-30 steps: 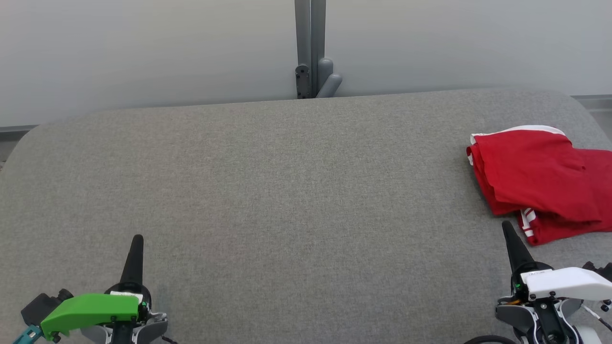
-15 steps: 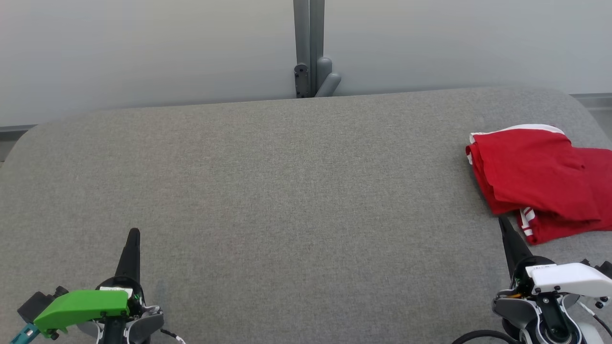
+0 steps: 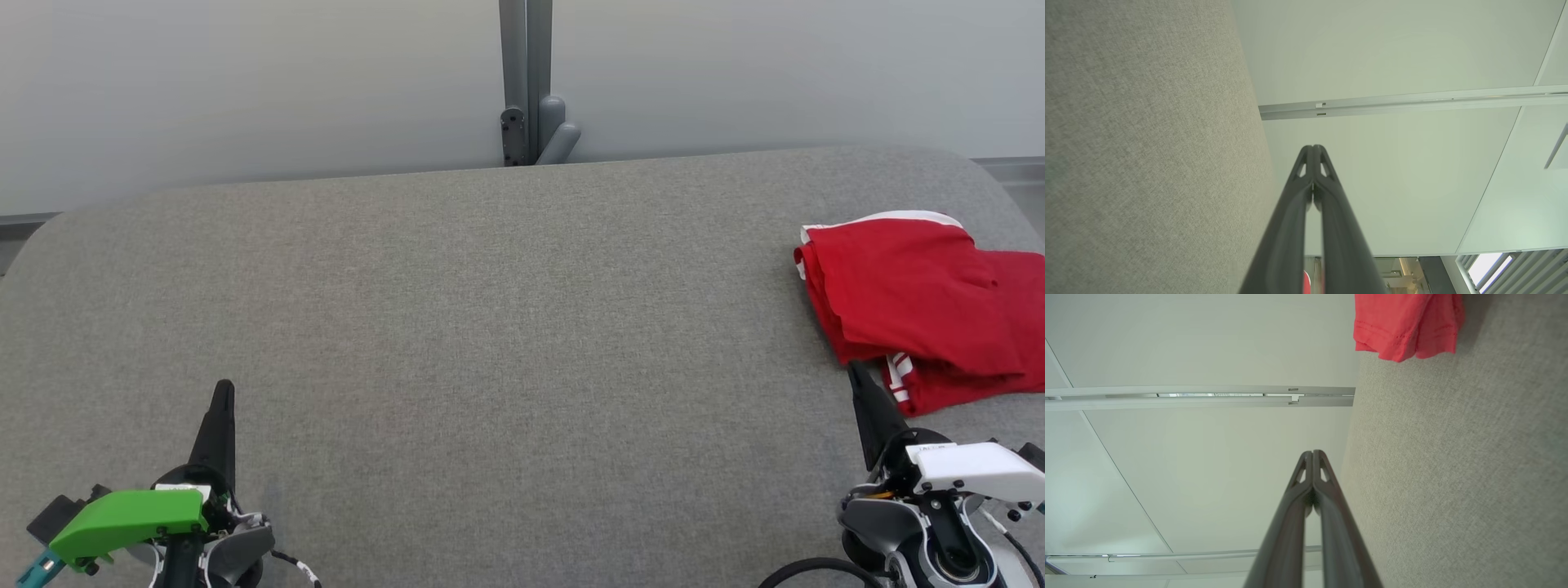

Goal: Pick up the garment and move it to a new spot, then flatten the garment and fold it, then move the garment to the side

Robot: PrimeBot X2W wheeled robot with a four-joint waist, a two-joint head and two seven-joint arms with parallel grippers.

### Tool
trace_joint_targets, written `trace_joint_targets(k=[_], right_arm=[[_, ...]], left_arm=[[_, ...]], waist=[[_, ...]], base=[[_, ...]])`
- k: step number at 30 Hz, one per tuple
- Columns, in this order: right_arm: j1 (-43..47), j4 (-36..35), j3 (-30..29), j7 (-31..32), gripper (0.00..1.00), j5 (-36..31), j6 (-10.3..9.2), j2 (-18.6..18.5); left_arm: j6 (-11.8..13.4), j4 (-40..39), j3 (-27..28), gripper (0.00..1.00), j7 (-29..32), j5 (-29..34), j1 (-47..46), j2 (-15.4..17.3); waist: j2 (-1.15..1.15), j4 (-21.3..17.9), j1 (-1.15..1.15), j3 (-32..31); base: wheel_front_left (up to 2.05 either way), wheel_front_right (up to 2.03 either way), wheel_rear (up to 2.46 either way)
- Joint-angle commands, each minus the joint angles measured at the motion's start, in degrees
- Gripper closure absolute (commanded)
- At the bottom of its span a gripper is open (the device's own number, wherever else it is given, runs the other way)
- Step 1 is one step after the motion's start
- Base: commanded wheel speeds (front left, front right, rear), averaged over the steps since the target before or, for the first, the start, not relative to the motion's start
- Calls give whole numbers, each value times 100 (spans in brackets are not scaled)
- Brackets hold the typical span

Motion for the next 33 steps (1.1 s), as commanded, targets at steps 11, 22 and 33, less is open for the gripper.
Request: trace_joint_targets(k=[11, 22, 33], right_arm=[[-102, 18, 6, 82, 100, 278, 2, -30], [-102, 18, 6, 82, 100, 278, 2, -30], [-102, 18, 6, 81, 100, 279, 2, -30]], left_arm=[[-29, -29, 54, 100, 59, -233, -121, 35], [-29, -29, 60, 100, 67, -225, -120, 28], [-29, -29, 65, 100, 71, -218, -120, 24]], waist=[[67, -6, 0, 6], [67, -6, 0, 6], [67, -6, 0, 6]], base=[[0, 0, 0], [0, 0, 0], [0, 0, 0]])
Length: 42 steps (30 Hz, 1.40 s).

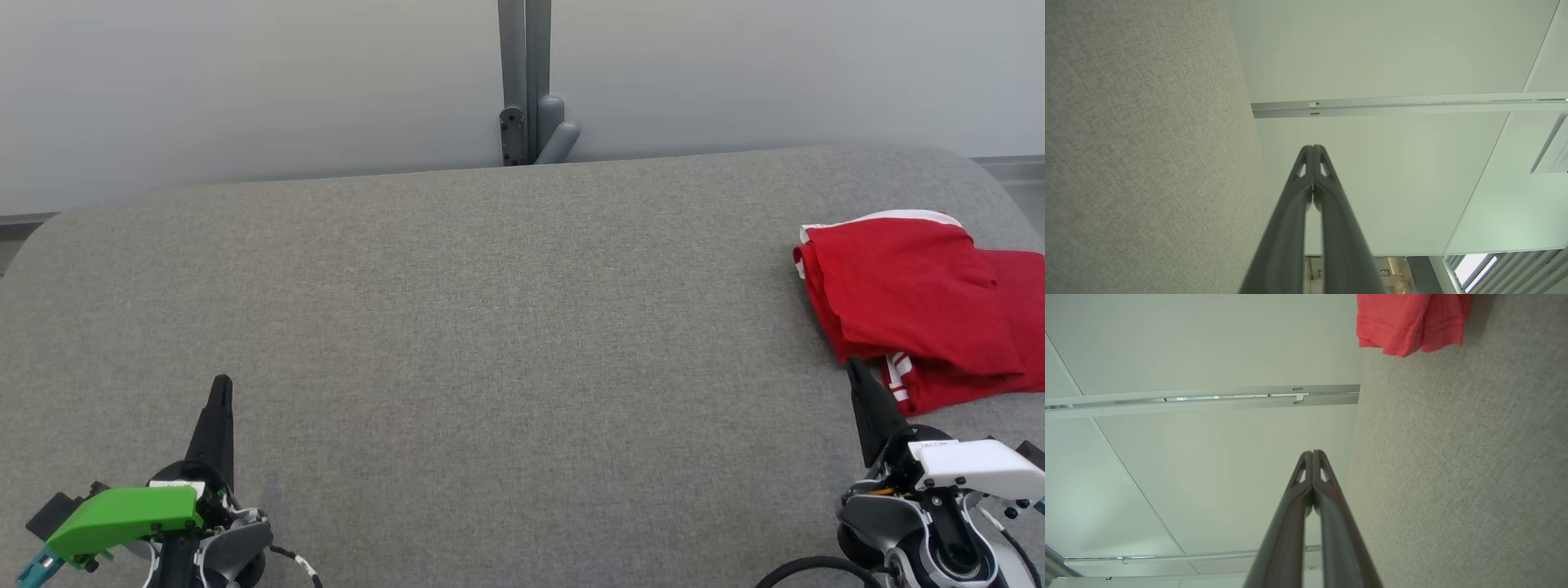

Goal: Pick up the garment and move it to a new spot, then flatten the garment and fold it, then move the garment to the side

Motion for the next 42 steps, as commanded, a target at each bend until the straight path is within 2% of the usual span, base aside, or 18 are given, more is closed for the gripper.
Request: trace_joint_targets(k=[1, 42], right_arm=[[-59, 9, -1, 25, 100, 40, 2, -28], [-59, 9, 0, 24, 100, 41, 2, -27]], left_arm=[[-21, -17, 31, 100, 2, 11, -75, 24], [-21, -17, 43, 100, 18, 27, -75, 13]], waist=[[67, 0, 0, 0], [67, 0, 0, 0]], base=[[0, 0, 0], [0, 0, 0]])
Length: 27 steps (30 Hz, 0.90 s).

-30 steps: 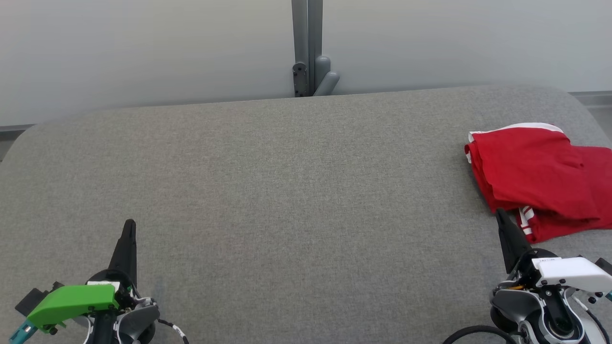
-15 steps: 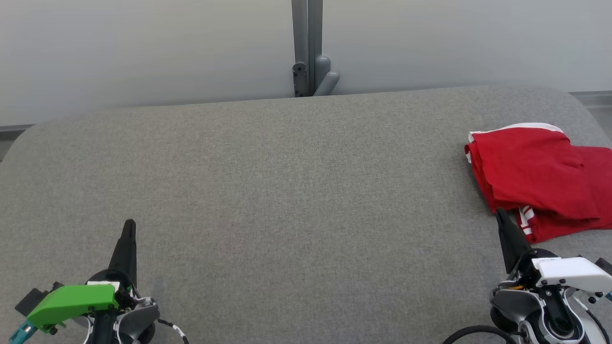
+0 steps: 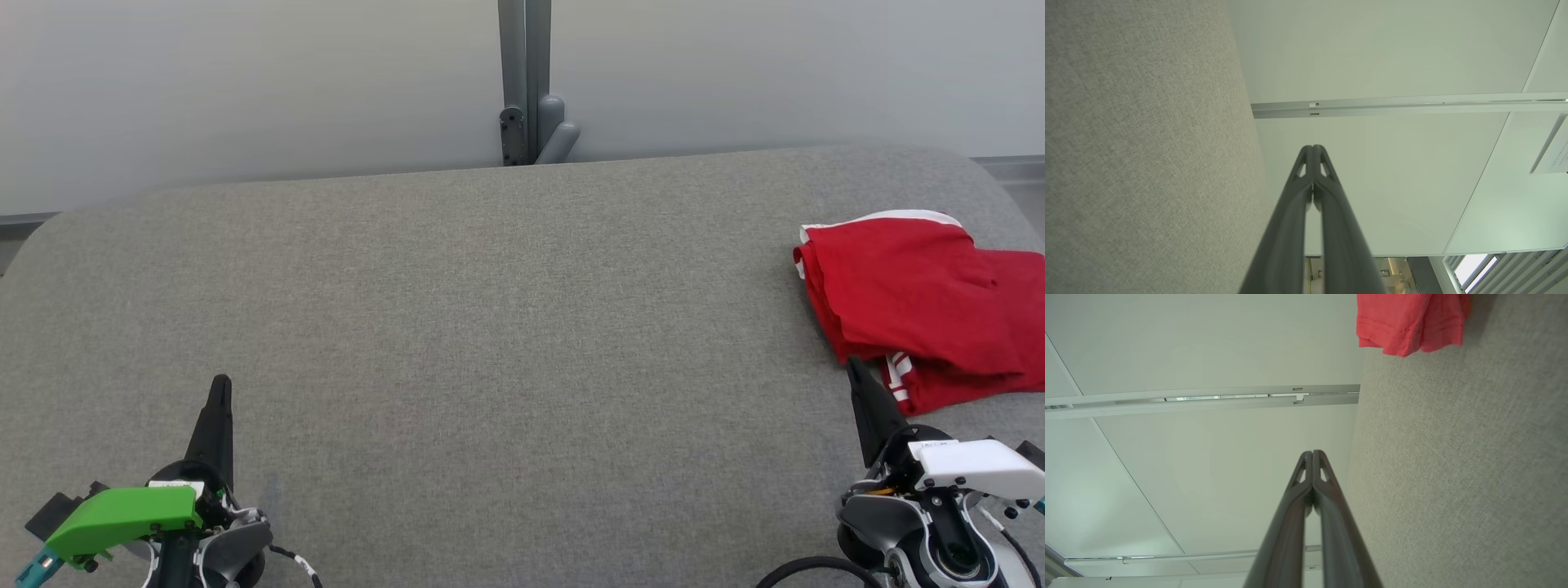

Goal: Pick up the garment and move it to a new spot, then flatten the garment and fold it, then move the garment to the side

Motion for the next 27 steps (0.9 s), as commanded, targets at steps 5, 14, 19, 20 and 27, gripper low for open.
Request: trace_joint_targets(k=[5, 14, 19, 20, 27], right_arm=[[-59, 9, 1, 24, 100, 41, 2, -26], [-59, 9, 1, 25, 100, 41, 2, -26], [-59, 9, 1, 25, 100, 41, 2, -26], [-59, 9, 1, 25, 100, 41, 2, -26], [-59, 9, 1, 25, 100, 42, 2, -26]], left_arm=[[-21, -17, 32, 100, 15, 28, -73, 16], [-21, -17, 33, 100, 17, 29, -72, 14], [-21, -17, 34, 100, 18, 31, -73, 13], [-21, -17, 34, 100, 19, 31, -73, 14], [-21, -18, 35, 100, 20, 32, -73, 13]], waist=[[67, 0, 0, 0], [67, 0, 0, 0], [67, 0, 0, 0], [67, 0, 0, 0], [67, 0, 0, 0]], base=[[0, 0, 0], [0, 0, 0], [0, 0, 0], [0, 0, 0], [0, 0, 0]])
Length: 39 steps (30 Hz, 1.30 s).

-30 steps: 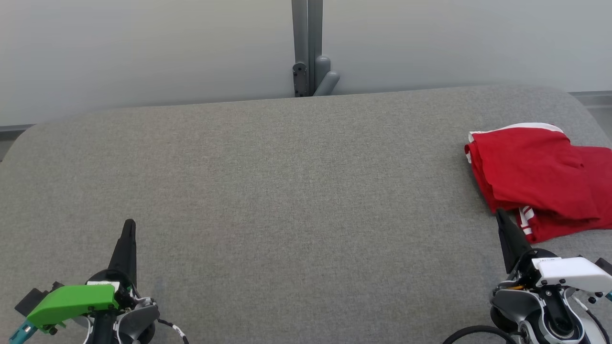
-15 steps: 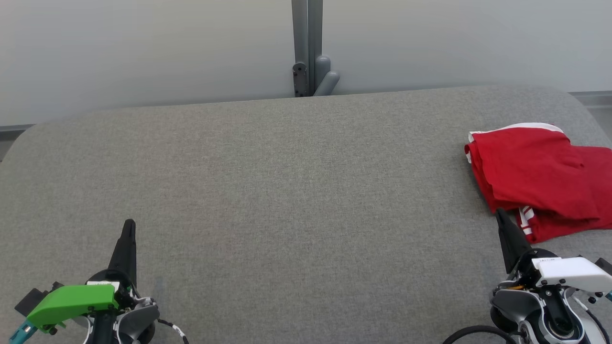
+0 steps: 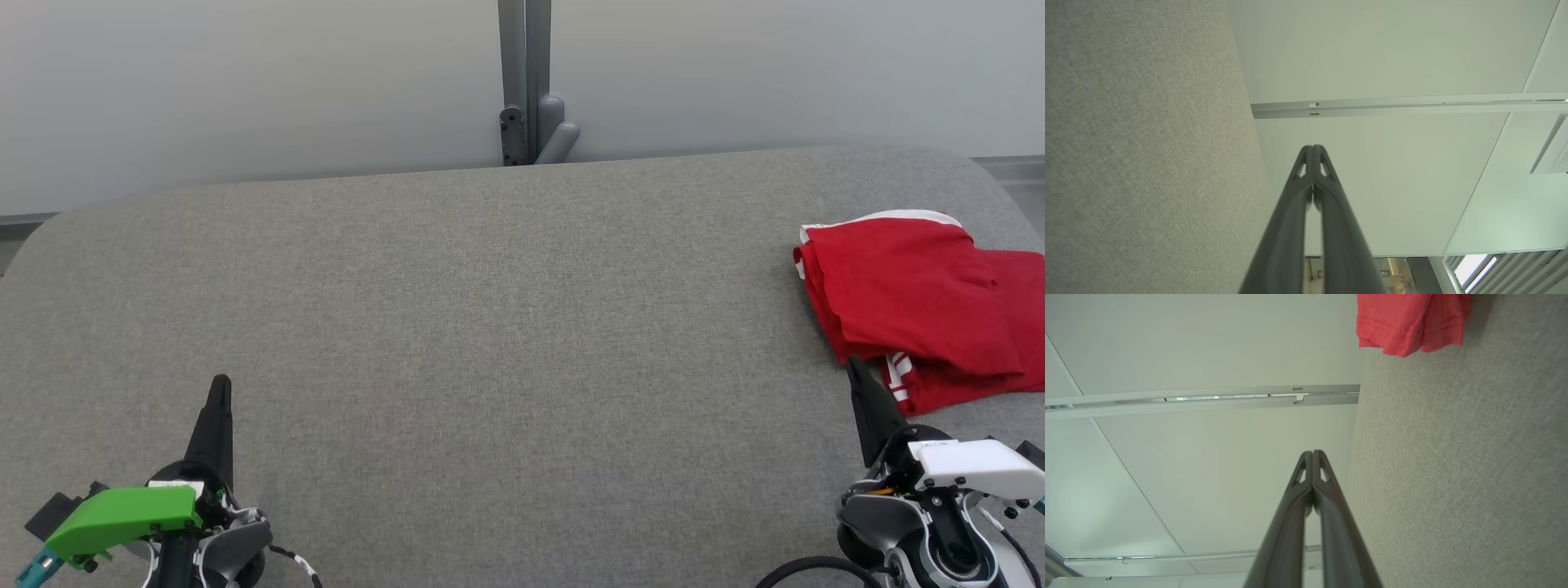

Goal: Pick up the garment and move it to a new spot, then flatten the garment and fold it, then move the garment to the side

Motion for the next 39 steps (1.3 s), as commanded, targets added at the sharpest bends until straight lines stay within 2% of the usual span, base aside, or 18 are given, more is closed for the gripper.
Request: trace_joint_targets(k=[1, 39], right_arm=[[-59, 9, 1, 24, 100, 42, 2, -26], [-59, 8, 1, 24, 100, 42, 2, -27]], left_arm=[[-21, -18, 30, 100, 19, 31, -72, 15], [-21, -17, 34, 100, 23, 34, -72, 12]], waist=[[66, 0, 0, 0], [66, 0, 0, 0]], base=[[0, 0, 0], [0, 0, 0]])
